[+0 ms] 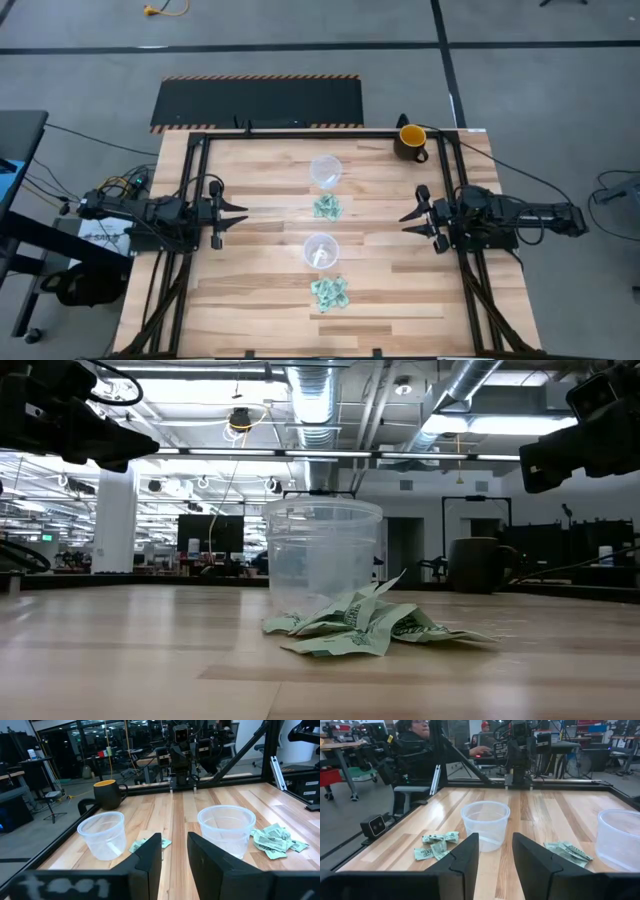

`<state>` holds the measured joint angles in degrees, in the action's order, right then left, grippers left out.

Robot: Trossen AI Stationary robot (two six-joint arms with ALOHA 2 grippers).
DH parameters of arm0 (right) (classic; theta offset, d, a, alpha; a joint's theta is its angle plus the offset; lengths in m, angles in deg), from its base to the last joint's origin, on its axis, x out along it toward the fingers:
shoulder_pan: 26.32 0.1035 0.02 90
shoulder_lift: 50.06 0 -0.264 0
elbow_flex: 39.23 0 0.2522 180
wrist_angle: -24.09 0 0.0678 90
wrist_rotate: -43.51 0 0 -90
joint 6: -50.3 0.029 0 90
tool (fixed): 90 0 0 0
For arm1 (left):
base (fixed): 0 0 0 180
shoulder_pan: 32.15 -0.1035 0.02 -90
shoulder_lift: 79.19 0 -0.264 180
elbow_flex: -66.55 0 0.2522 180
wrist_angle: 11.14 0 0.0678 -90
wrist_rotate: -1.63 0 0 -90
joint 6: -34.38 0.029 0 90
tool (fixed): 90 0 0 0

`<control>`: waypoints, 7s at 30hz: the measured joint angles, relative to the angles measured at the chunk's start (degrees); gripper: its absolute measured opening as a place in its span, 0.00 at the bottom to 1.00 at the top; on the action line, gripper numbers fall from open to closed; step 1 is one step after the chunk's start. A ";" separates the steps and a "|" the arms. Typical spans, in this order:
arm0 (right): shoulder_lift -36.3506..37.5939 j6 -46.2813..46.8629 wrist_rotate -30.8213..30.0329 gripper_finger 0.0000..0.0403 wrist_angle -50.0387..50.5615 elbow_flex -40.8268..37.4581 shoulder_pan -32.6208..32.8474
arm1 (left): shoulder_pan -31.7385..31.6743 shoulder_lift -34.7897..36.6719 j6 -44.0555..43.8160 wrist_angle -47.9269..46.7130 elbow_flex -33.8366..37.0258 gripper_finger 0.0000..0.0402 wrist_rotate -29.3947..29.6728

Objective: Pick and place items into bin

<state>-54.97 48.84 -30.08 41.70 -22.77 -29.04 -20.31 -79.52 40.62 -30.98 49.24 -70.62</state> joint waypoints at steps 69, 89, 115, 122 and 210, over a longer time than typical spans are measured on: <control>0.00 0.00 -0.01 0.28 -0.02 -0.02 0.02 | 0.01 -0.01 0.00 0.01 -0.02 0.21 0.01; 0.00 -0.01 0.00 0.28 -0.02 0.00 0.01 | 0.00 0.01 0.00 0.00 0.00 0.21 0.01; 0.00 -6.14 0.03 0.28 -0.62 -0.09 0.17 | 0.00 0.01 0.00 0.01 -0.01 0.21 -0.01; 0.02 4.63 0.23 0.28 -16.37 -0.30 2.98 | 0.01 0.00 0.00 0.01 -0.01 0.21 0.00; -73.64 -5.70 -20.73 0.28 -23.43 24.14 4.09 | -0.01 0.01 0.00 0.01 0.00 0.21 0.01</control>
<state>-128.61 43.14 -50.82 18.27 1.37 -24.95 -20.31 -79.51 40.62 -30.97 49.24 -70.61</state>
